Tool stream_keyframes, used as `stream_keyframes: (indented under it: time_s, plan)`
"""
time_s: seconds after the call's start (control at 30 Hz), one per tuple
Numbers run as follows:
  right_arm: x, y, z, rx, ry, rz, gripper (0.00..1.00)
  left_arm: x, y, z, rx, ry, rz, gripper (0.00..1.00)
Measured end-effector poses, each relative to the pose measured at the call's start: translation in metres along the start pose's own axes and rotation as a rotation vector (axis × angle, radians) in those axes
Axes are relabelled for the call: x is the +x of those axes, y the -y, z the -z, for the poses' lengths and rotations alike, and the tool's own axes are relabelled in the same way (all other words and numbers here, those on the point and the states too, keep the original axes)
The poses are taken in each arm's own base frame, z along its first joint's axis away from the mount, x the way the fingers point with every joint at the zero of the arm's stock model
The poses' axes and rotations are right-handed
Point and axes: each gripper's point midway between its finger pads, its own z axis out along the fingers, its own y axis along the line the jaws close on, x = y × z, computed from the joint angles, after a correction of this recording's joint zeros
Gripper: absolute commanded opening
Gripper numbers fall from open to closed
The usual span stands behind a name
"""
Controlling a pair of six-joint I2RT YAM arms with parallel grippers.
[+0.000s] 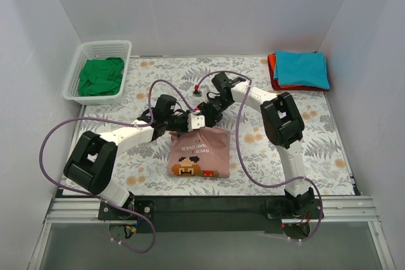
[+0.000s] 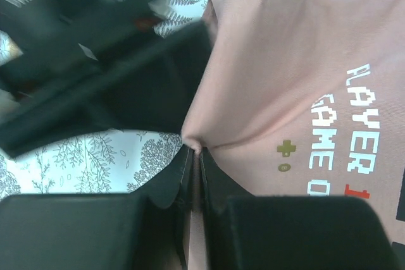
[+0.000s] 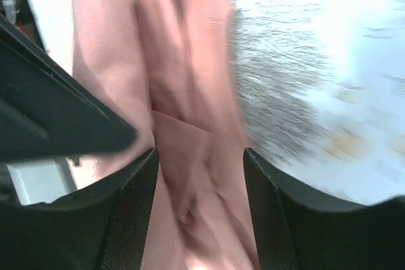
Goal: Fold and stack the t-shirts
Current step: Fold the tshirt
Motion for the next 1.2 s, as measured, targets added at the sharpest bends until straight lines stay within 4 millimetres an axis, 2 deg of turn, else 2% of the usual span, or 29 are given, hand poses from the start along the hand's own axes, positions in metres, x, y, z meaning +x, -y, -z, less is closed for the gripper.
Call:
stream_keyframes:
  time_s: [0.1,0.17,0.2,0.23,0.27,0.4,0.47,0.6,0.67,0.77,0.97,1.1,1.2]
  plan:
    - [-0.02,0.015,0.028,0.089,0.041,0.037,0.65,-0.002,-0.001,-0.001,-0.002,0.012,-0.018,0.07]
    - [-0.036,0.029,0.053,0.147,0.088,0.053,0.66,-0.003,-0.003,-0.002,-0.005,0.017,-0.033,0.17]
    - [-0.042,0.036,0.066,0.17,0.112,0.058,0.66,-0.003,-0.004,-0.003,-0.006,0.02,-0.042,0.24]
    - [-0.046,0.042,0.079,0.188,0.135,0.056,0.66,-0.002,-0.006,-0.005,-0.007,0.023,-0.051,0.36]
    - [-0.047,0.048,0.091,0.201,0.157,0.048,0.67,-0.002,-0.007,-0.006,-0.007,0.026,-0.059,0.4]
    - [-0.033,0.062,0.128,0.219,0.205,-0.017,0.68,-0.009,-0.021,-0.009,-0.024,0.038,-0.02,0.46]
    - [-0.017,0.059,0.134,0.213,0.198,-0.049,0.66,-0.015,-0.035,-0.002,-0.045,0.05,0.021,0.45]
    - [0.008,0.038,0.128,0.173,0.165,-0.084,0.64,-0.007,-0.064,0.03,-0.096,0.043,0.22,0.45]
    - [0.015,0.032,0.121,0.159,0.149,-0.096,0.64,0.004,-0.067,0.048,-0.117,0.025,0.353,0.45]
    - [0.025,0.03,0.108,0.144,0.126,-0.114,0.64,0.022,-0.055,0.068,-0.131,-0.008,0.555,0.46]
    - [0.03,0.033,0.099,0.139,0.121,-0.144,0.64,0.057,-0.021,0.078,-0.114,-0.077,0.894,0.5]
    - [0.029,0.039,0.095,0.138,0.129,-0.152,0.64,0.079,-0.009,0.072,-0.1,-0.12,1.072,0.51]
    - [0.034,0.04,0.089,0.125,0.12,-0.17,0.64,0.088,-0.003,0.066,-0.086,-0.142,1.146,0.51]
